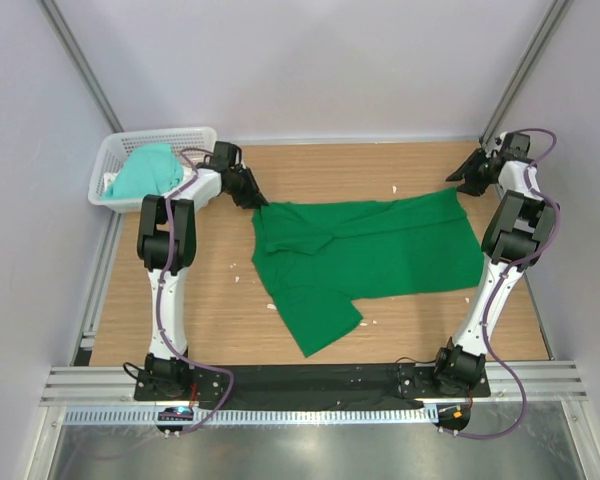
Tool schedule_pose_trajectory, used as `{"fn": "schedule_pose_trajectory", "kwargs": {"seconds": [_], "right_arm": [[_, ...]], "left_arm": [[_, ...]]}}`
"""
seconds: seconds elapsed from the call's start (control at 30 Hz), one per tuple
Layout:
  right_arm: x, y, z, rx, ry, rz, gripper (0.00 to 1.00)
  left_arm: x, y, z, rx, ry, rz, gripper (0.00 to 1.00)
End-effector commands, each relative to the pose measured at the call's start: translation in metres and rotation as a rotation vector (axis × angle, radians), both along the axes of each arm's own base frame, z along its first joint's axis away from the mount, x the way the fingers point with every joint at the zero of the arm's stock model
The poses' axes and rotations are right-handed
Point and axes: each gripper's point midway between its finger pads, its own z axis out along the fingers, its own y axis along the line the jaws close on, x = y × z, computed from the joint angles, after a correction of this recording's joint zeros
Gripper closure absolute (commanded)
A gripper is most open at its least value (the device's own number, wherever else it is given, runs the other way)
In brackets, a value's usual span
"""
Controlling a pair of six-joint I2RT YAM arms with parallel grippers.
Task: Fold and stack the t-shirts
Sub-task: Fold the tshirt
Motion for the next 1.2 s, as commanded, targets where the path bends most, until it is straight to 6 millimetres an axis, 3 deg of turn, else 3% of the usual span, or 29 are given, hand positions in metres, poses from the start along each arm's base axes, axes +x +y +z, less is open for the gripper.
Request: {"fn": "schedule_pose_trajectory", "kwargs": {"seconds": [0.0, 0.13, 0.43, 0.77, 0.93, 1.07, 1.1, 1.17], "right_arm": [[0.010, 0.003, 0.023, -0.012, -0.052, 0.028, 0.50], [0.007, 0.000, 0.031, -0.038, -0.054, 0.020, 0.50], [-0.006, 0.001, 0.030, -0.059, -0.026, 0.024, 0.51], [-0.003, 0.004, 0.037, -0.055, -0.047, 0.027, 0.56], [0.003, 0.006, 0.038, -0.033, -0.061, 0.013, 0.64], [0.004, 0.004, 0.041, -0.040, -0.069, -0.001, 0.69], [0.005, 0.003, 0.042, -0.042, -0.072, -0.002, 0.73], [0.006, 0.001, 0.043, -0.051, -0.075, -0.013, 0.78]], "left_arm": [[0.019, 0.000, 0.017, -0.038, -0.061, 0.010, 0.78], [0.018, -0.001, 0.018, -0.047, -0.060, 0.011, 0.78], [0.018, -0.002, 0.018, -0.059, -0.057, 0.009, 0.80], [0.017, -0.001, 0.015, -0.065, -0.051, 0.007, 0.83], [0.016, 0.000, 0.015, -0.069, -0.046, 0.012, 0.86], [0.017, 0.002, 0.015, -0.082, -0.046, 0.025, 0.92], [0.018, 0.003, 0.014, -0.087, -0.045, 0.030, 0.99], [0.018, 0.005, 0.013, -0.096, -0.038, 0.049, 1.00]]}}
